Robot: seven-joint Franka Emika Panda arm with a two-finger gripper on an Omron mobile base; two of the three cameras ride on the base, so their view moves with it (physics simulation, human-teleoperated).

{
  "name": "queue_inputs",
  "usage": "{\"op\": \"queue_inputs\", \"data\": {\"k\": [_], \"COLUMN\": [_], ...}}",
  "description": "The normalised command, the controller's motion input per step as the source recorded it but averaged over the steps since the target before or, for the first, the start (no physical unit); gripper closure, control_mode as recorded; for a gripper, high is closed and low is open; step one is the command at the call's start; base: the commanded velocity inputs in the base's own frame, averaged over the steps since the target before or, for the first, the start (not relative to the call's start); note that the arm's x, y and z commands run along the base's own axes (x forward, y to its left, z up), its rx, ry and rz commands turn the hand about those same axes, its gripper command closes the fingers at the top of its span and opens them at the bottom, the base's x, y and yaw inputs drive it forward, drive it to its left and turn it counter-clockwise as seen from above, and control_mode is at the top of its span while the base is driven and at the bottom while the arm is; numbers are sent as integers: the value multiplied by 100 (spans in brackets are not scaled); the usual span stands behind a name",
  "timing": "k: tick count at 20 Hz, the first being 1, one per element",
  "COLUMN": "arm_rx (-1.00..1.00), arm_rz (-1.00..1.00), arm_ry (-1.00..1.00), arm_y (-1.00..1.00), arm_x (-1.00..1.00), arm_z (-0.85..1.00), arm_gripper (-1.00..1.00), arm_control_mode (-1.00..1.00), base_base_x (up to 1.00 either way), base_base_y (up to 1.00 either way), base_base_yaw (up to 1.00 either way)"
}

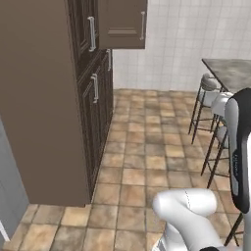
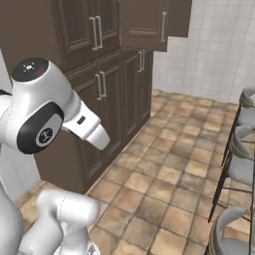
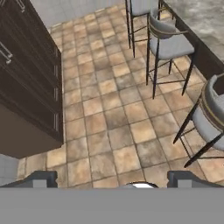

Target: There is a tray on the dining counter. Grab the cup, mug, and pitcher and place them on the tray. The pitcher may be placed next to the tray if it cannot fit the tray.

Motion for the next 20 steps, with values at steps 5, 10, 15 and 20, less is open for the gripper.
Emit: {"op": "queue_inputs", "data": {"k": [5, 10, 15, 20], "arm_rx": [0, 0, 0, 0], "arm_rz": [0, 0, 0, 0], "arm_ry": [0, 0, 0, 0], "arm_y": [0, 0, 0, 0], "arm_x": [0, 0, 0, 0], "arm_z": [0, 0, 0, 0], "arm_gripper": [-100, -100, -100, -100], "arm_control_mode": [100, 100, 100, 100], "base_base_x": [100, 100, 100, 100], "base_base_y": [-65, -49, -73, -70], "base_base_yaw": [11, 12, 10, 8]}}
